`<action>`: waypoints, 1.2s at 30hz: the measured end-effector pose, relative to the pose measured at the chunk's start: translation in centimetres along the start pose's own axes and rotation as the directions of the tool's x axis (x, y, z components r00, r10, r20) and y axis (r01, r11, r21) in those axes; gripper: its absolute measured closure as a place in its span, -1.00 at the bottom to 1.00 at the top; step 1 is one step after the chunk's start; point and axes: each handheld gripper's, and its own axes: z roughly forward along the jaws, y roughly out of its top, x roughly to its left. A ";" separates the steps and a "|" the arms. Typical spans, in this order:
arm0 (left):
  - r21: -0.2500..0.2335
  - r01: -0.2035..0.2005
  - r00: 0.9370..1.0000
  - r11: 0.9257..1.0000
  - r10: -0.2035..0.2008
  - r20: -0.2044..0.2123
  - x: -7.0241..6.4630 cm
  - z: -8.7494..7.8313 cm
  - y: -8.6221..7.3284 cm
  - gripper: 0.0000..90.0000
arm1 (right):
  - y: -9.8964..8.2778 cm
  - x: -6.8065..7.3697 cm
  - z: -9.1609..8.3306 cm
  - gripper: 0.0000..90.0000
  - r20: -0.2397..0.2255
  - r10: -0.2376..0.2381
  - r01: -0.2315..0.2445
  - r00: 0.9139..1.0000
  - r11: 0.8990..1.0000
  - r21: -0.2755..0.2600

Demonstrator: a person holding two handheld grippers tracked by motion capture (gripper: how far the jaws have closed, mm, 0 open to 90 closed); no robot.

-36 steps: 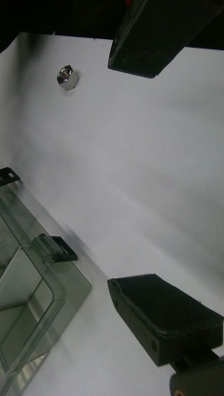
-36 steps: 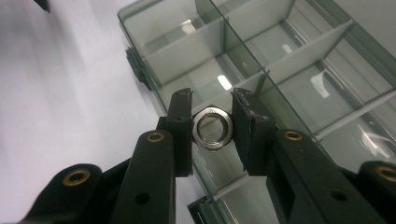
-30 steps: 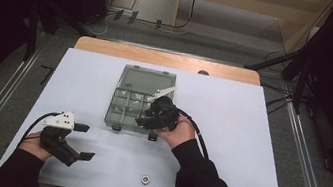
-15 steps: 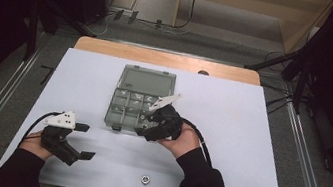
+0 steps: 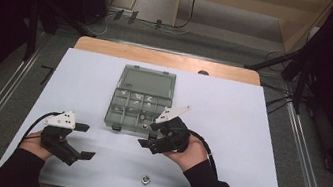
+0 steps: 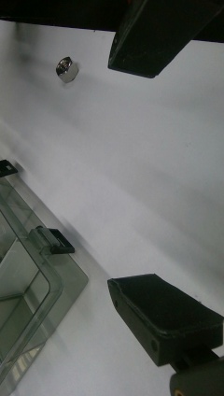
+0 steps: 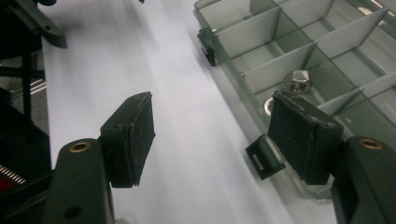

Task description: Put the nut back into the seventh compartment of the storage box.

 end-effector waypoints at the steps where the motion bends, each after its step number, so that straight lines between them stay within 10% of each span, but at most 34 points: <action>1: 0.001 -0.001 1.000 1.000 0.001 0.000 0.0 0.0 0.0 -1.00 | -0.1 0.1 -0.1 -0.28 -0.003 -0.004 0.004 1.000 1.000 -0.001; 36: 0.002 -0.005 1.000 1.000 0.005 -0.004 -0.1 0.0 0.1 -1.00 | -3.7 3.4 -0.8 -0.35 -0.024 -0.070 0.071 0.997 0.994 0.088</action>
